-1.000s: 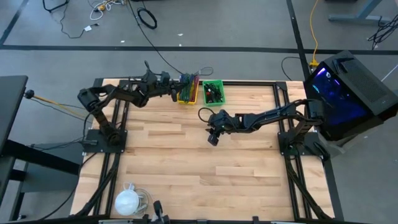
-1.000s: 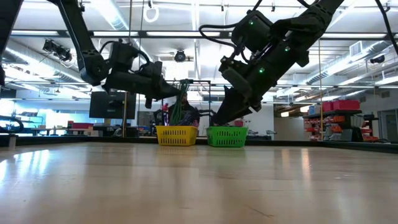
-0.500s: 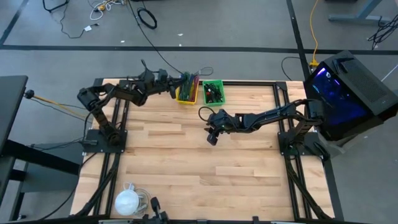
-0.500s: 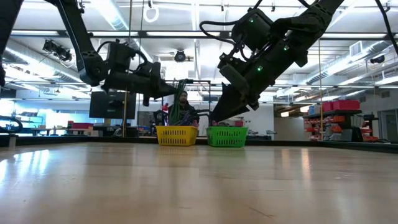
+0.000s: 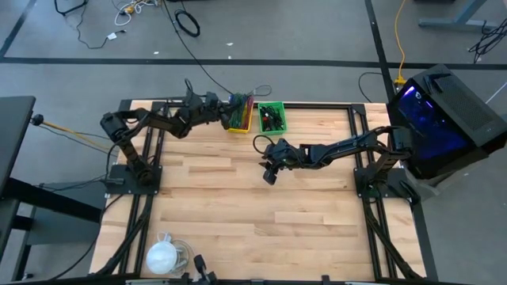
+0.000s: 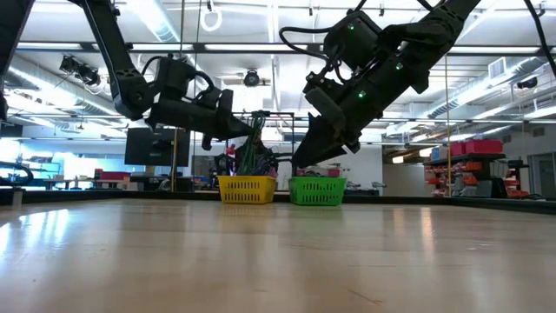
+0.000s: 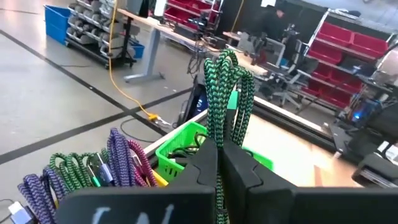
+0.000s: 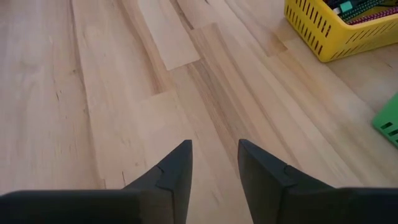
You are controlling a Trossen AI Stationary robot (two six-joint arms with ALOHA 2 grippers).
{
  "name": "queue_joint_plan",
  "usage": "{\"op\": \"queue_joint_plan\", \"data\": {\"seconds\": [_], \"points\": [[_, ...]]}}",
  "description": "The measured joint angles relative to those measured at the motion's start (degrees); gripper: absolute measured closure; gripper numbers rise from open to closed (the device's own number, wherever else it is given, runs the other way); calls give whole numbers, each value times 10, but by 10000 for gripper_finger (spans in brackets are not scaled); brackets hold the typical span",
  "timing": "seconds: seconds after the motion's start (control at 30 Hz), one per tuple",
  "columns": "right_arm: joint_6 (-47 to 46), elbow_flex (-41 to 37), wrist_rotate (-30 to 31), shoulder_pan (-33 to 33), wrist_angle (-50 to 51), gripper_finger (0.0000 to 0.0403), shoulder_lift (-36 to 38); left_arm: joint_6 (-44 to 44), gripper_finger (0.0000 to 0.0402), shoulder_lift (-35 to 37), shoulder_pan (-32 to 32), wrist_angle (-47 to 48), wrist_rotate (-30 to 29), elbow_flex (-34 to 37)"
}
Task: Pick & Place USB Port
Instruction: Put the green charger cable into the yellow bin
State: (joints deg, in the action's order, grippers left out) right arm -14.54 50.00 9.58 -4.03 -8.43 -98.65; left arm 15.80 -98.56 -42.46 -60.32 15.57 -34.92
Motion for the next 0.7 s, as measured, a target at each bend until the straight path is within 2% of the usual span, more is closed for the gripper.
{"op": "queue_joint_plan", "data": {"seconds": [0.23,0.43,0.7], "points": [[0,0,0,0,0,272,0,7,396,-43,3,-12,-15,0],[0,0,0,0,0,272,0,33,396,-102,7,-87,-16,-6],[0,0,0,0,0,272,0,46,391,-149,9,-57,-12,-55]]}}
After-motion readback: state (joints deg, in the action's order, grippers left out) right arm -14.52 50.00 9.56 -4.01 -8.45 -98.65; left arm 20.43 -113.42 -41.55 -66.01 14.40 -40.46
